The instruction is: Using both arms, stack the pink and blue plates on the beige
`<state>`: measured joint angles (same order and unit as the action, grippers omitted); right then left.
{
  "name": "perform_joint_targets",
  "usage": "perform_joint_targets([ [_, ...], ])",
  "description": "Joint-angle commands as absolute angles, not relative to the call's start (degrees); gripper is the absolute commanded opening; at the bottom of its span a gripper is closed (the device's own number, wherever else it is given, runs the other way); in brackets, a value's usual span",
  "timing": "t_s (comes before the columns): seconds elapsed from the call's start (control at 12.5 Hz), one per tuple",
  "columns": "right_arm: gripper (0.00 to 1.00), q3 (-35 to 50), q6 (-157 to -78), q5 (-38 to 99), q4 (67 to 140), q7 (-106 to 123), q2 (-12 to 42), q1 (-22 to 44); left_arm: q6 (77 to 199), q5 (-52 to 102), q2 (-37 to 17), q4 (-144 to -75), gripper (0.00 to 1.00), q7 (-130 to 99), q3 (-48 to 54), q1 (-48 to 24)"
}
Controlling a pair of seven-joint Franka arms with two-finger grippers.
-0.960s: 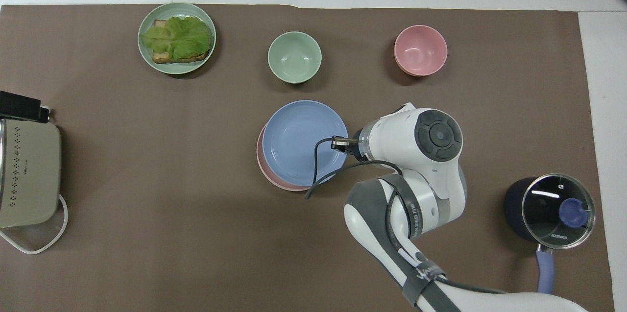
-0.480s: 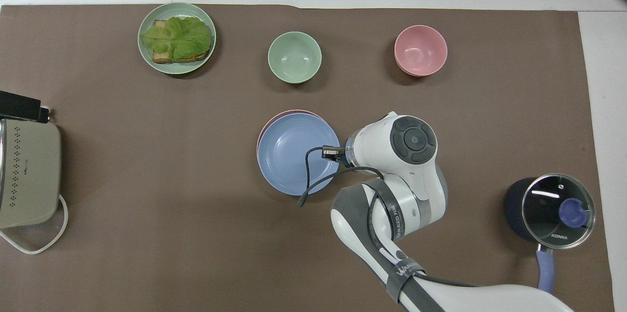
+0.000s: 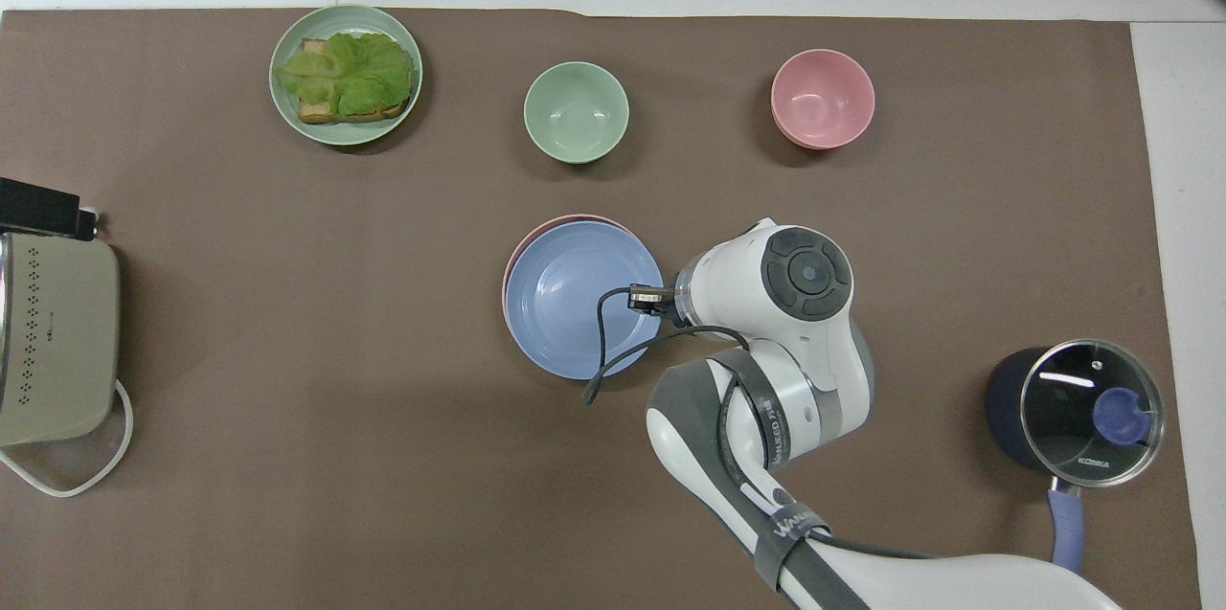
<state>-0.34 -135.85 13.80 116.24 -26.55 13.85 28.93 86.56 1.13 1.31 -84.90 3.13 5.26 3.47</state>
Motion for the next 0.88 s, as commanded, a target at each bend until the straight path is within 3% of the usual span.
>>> perform_joint_targets([
  [0.0, 0.93, -0.44, -136.76, 9.77, 116.19, -27.95, 13.89, 29.18, 85.78, 0.35, 1.67, -85.17, 1.0, 3.69, 5.27, 3.52],
  [0.08, 1.0, -0.44, -136.67, 8.45, 115.84, -28.04, 13.63, 29.18, 85.78, 0.35, 1.67, -85.17, 1.0, 3.69, 5.27, 3.52],
  [0.32, 1.0, -1.14, -135.01, 8.17, 115.93, -28.04, 10.3, 27.69, 85.78, 0.35, 1.67, -85.17, 1.0, 3.69, 5.27, 3.52],
  [0.8, 1.0, -1.05, -123.85, 0.53, 116.46, -26.64, -0.33, 14.97, 85.78, 0.35, 1.67, -85.17, 1.0, 3.69, 5.27, 3.52],
])
